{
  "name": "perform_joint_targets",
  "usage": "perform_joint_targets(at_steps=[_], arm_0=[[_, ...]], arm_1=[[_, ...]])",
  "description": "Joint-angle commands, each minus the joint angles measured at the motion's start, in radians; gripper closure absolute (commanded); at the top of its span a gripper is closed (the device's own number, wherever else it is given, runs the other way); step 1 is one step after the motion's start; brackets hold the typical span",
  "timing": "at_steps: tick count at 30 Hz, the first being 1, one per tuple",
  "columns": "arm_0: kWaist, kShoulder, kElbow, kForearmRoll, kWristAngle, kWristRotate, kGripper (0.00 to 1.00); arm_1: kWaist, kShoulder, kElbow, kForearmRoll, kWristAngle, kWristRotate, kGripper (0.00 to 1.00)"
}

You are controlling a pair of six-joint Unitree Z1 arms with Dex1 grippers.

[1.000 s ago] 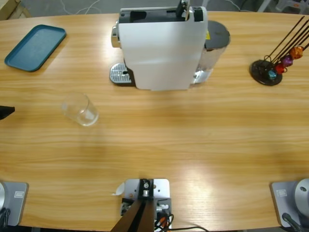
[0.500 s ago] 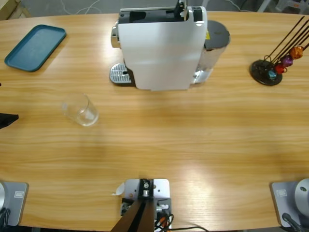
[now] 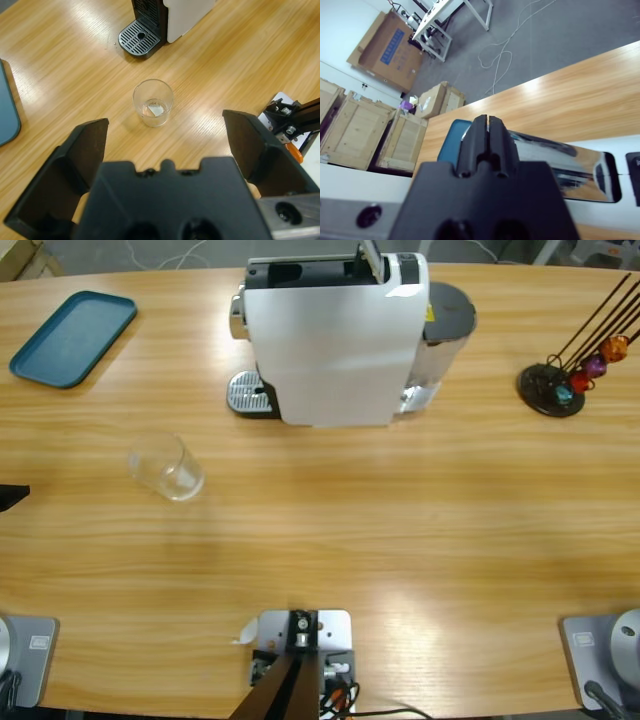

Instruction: Pour coffee

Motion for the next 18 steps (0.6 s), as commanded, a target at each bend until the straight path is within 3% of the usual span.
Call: perform_joint_targets(at_steps=[1,18], arm_0=[[0.009,-0.035,0.047,0.016,-0.011,-0.006,0.007],[0.011,-0.025,0.042,0.016,-0.011,-0.007,0.004]], arm_1=[[0.065,0.146,0.02,0.009,0.005,0.017,1.0],[0.065,0.273,0.081,0.009,0.1,0.008,1.0]])
